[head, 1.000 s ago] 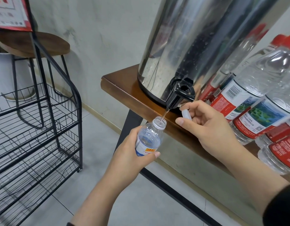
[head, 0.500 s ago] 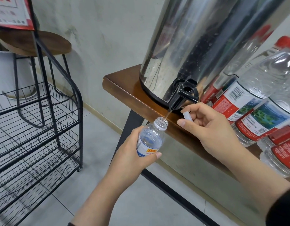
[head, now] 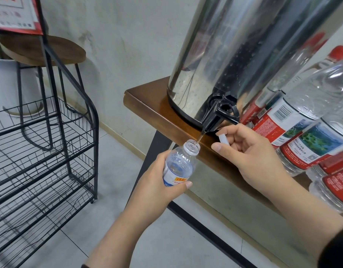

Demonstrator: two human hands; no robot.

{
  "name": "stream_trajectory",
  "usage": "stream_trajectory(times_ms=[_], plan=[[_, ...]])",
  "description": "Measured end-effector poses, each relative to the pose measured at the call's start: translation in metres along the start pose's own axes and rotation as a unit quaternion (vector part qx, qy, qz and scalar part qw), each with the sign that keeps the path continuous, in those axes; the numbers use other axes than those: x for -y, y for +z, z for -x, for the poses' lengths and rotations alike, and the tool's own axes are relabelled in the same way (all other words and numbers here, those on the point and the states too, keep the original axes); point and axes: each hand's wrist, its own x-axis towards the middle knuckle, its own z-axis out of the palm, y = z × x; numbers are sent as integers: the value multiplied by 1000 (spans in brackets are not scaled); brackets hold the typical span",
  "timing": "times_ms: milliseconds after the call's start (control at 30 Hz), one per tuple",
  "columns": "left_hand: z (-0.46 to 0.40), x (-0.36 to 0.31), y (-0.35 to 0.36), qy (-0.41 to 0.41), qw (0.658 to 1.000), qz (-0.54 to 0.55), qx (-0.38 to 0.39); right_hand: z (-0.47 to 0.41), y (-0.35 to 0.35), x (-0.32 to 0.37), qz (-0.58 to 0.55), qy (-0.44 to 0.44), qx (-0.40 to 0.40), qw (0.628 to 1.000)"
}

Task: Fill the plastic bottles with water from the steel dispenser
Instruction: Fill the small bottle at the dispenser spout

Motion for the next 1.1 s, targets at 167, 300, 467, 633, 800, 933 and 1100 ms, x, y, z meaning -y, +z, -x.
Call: stream_trajectory(times_ms=[167,300,467,633,800,933,1100], plan=[[0,0,0,-1,1000,-1,0,1,1,1,12,-2,3,1000],[-1,1,0,-2,1000,-2,0,1,0,1,13,-3,4,1000],[-1,2,0,-2,1000,-1,2,0,1,1,-4,-3,2,1000],[-1,0,0,-2,1000,0,1,0,1,0,0,-1,1,1000],[0,0,0,3,1000,-3,1,0,1,1,0,0,0,1000],[0,0,-1,1,1000,-4,0,0,2,1,1,1,0,1000],[0,-1,-1,0,1000,-2,2,0,2,1,0,-2,-3,1000]])
